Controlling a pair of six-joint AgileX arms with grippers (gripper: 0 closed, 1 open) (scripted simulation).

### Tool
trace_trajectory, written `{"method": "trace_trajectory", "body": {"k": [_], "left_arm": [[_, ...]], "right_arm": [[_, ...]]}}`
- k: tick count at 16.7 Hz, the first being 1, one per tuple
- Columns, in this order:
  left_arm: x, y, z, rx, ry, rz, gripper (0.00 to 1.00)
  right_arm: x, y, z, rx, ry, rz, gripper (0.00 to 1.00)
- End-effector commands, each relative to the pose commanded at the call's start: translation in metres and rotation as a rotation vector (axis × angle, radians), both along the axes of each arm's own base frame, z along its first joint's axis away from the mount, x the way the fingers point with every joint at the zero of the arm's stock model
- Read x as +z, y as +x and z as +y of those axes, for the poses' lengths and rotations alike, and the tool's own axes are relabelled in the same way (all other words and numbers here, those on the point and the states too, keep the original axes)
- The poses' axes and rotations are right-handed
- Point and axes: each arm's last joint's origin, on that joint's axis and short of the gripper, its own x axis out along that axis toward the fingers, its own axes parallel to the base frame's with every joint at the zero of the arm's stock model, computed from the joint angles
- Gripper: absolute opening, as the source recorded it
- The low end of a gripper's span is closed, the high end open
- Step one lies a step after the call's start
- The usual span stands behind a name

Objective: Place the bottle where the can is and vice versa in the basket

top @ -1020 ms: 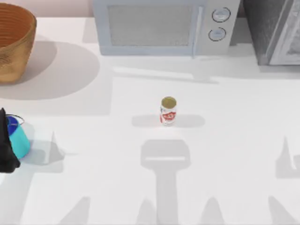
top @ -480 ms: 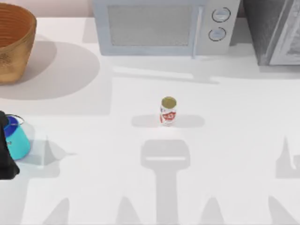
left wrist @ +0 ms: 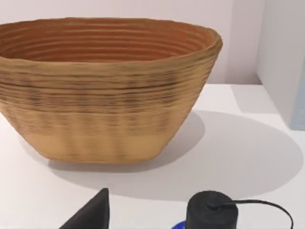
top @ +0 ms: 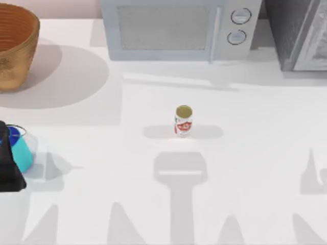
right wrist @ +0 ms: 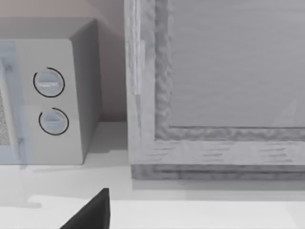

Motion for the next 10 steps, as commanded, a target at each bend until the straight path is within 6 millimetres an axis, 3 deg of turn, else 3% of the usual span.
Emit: {"method": "trace_trajectory", "body": {"k": [10], "left_arm": [[-0.026, 0.031, 0.0, -0.024, 0.002, 0.083, 1.0]], "right_arm": [[0.0, 0.0, 0.0, 0.0, 0.0, 0.0, 1.0]]}}
